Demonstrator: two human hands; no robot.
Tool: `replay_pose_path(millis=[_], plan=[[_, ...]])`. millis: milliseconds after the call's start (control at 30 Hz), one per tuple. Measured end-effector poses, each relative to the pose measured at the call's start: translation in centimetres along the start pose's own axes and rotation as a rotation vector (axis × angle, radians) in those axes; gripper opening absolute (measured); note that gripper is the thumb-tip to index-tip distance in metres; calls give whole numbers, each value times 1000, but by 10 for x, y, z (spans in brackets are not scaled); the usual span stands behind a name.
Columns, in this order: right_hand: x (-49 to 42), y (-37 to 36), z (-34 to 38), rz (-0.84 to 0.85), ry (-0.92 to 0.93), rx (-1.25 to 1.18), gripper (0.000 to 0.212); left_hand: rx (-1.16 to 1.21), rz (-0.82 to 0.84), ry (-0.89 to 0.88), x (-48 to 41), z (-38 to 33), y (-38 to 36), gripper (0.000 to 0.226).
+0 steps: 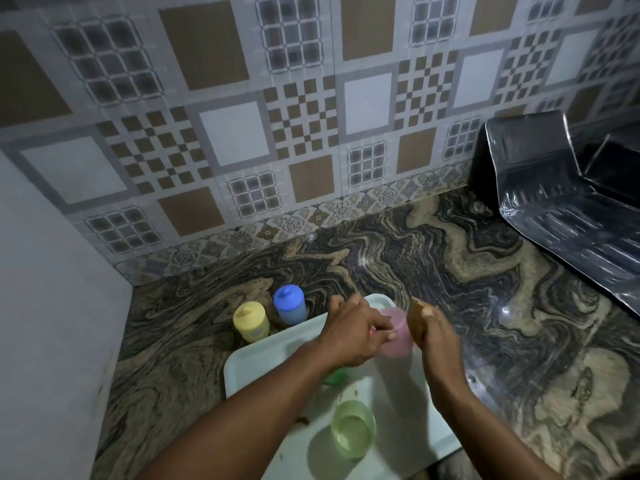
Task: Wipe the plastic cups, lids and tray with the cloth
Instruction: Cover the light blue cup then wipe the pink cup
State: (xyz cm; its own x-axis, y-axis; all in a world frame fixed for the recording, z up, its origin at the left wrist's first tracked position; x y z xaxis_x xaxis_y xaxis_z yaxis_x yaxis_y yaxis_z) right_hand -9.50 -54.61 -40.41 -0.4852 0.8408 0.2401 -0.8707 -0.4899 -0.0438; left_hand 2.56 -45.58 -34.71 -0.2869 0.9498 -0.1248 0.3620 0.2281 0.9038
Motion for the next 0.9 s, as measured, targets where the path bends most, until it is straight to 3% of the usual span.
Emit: replay_pose_path(millis=[100,167,367,467,600,667,733,800,900], plan=[[9,-29,12,196,48,48,59,201,-39,23,-8,-5,18,20],[4,-37,22,254,-26,-3,62,388,-32,41,-10,-1,29,16],[20,-57,37,531,-626,-319,44,857,28,82,-8,7,50,26],[25,-66,39,503,-670,-363,40,898,36,144,-8,16,53,27],[7,-63,50,293,-375,-199,48,800,3,146,-18,10,65,52],[4,-63,56,274,-325,-171,47,718,-7,121,-22,10,69,23],[12,-69,50,391,-519,-333,52,771,1,83,-22,15,71,8],[29,-77,45,531,-715,-449,56,918,15,102,-20,21,67,14],[24,-76,38,471,-683,-448,55,972,35,177,-18,26,59,25]])
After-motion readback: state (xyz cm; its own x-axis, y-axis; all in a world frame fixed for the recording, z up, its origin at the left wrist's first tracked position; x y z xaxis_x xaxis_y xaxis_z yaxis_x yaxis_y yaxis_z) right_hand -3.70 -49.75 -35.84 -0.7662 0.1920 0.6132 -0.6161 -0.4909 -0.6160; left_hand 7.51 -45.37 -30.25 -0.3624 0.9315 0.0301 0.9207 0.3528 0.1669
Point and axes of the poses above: each hand's wrist, its own x-axis away from the middle knuckle, its own y-axis out of the back of the hand, z = x × y, the point moved 7 cm from there along -x, towards the middle knuckle, and after that the axes turned 6 degrees about -y, right-handed, at the moved point
